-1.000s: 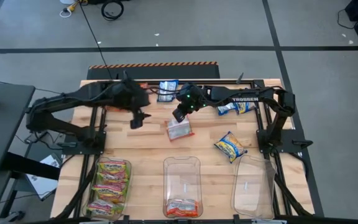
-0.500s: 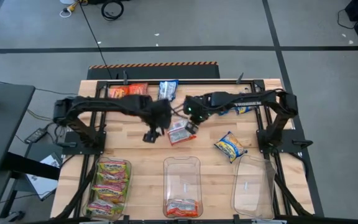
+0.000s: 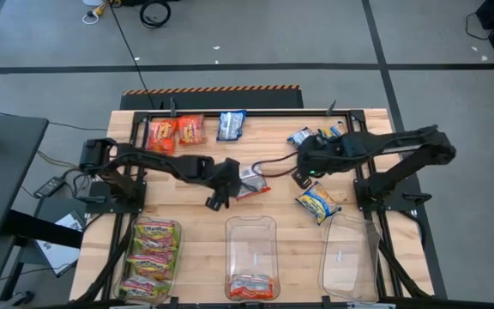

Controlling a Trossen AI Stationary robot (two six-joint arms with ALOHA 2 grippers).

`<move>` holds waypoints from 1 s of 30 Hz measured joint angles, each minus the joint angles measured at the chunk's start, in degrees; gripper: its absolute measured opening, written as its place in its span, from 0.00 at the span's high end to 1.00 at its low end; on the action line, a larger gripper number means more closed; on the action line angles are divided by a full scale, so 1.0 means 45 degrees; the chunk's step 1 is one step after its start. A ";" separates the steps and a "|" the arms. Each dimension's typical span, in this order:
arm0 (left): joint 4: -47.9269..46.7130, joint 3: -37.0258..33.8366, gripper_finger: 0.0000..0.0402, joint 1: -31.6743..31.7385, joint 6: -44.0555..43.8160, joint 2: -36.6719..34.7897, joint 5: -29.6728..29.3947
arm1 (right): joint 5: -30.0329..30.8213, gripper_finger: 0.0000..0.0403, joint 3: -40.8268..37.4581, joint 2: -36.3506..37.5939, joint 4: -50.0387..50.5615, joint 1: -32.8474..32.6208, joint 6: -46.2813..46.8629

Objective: Sort Maruchan noodles
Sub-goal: Put the orange noodle pack into the middle transparent bin

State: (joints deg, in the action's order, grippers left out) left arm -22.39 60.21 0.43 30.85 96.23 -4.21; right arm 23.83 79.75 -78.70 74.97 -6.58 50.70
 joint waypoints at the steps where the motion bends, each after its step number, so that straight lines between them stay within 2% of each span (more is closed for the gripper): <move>1: 0.0687 -0.0172 0.37 -0.0158 0.0351 0.0000 -0.0024 | 0.0281 0.98 0.0000 0.0231 0.0002 -0.0119 0.0347; 4: 0.2560 -0.0689 0.38 -0.0520 0.1328 0.0088 -0.0021 | 0.0819 0.98 0.0000 0.0746 0.0040 -0.0282 0.1196; 7: 0.3813 -0.1156 0.38 -0.0607 0.2224 0.0438 -0.0022 | 0.0774 0.98 0.0002 0.0963 0.0045 -0.0289 0.1641; 19: 0.3842 -0.1229 0.39 -0.0032 0.2757 0.1538 -0.0054 | 0.0651 0.98 0.0006 0.0433 0.0050 -0.0323 0.1925; 23: 0.3807 -0.1210 0.45 0.0324 0.2695 0.1758 -0.0087 | 0.0677 0.98 0.0000 0.0216 0.0043 -0.0323 0.1859; 30: 0.3875 -0.1191 0.66 0.0598 0.2555 0.1889 -0.0341 | 0.0332 0.98 0.0000 -0.0139 -0.0063 -0.0371 0.1935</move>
State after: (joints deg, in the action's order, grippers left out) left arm -4.95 54.85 3.12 42.35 104.72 -5.74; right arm 25.33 79.75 -79.32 74.69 -8.25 59.40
